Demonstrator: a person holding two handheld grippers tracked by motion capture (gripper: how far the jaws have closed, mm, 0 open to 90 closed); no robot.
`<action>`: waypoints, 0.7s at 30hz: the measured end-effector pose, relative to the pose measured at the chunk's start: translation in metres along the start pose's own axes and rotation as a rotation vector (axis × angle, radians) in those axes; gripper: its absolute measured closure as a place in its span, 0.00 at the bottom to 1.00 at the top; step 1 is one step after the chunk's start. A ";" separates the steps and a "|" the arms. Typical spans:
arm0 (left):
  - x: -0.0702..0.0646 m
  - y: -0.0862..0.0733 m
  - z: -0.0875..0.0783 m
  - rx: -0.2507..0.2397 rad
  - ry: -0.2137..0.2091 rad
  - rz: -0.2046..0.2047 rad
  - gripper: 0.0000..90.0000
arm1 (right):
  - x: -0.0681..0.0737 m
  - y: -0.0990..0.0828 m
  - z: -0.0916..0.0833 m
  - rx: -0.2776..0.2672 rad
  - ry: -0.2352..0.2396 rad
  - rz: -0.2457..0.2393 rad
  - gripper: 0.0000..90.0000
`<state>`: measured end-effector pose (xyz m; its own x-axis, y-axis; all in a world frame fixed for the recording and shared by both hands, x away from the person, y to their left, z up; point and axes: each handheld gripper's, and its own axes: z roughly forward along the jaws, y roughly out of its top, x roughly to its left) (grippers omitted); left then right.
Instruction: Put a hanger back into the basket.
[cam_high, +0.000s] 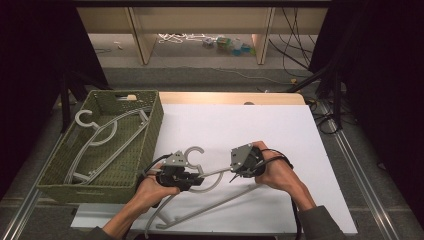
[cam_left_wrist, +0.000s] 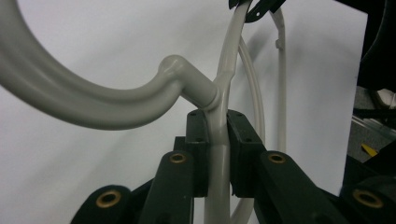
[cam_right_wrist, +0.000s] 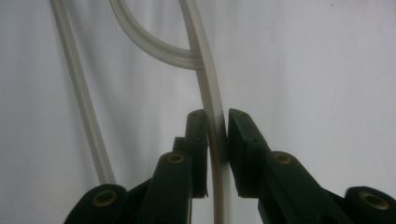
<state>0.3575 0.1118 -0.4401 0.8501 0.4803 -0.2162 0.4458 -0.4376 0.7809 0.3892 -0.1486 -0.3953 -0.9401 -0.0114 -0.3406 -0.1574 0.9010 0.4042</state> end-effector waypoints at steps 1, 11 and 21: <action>-0.001 0.001 -0.002 0.004 0.012 -0.001 0.89 | 0.000 -0.001 -0.001 -0.014 0.006 0.009 0.86; 0.012 -0.001 -0.015 -0.036 0.063 -0.101 0.90 | 0.003 -0.007 -0.027 -0.279 -0.157 0.406 0.46; 0.017 0.003 -0.031 -0.085 0.085 -0.143 0.90 | 0.022 -0.010 -0.035 -0.484 -0.281 0.588 0.30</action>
<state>0.3644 0.1428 -0.4233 0.7512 0.5970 -0.2816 0.5325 -0.2960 0.7930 0.3599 -0.1730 -0.3775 -0.8088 0.5729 -0.1328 0.1647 0.4374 0.8841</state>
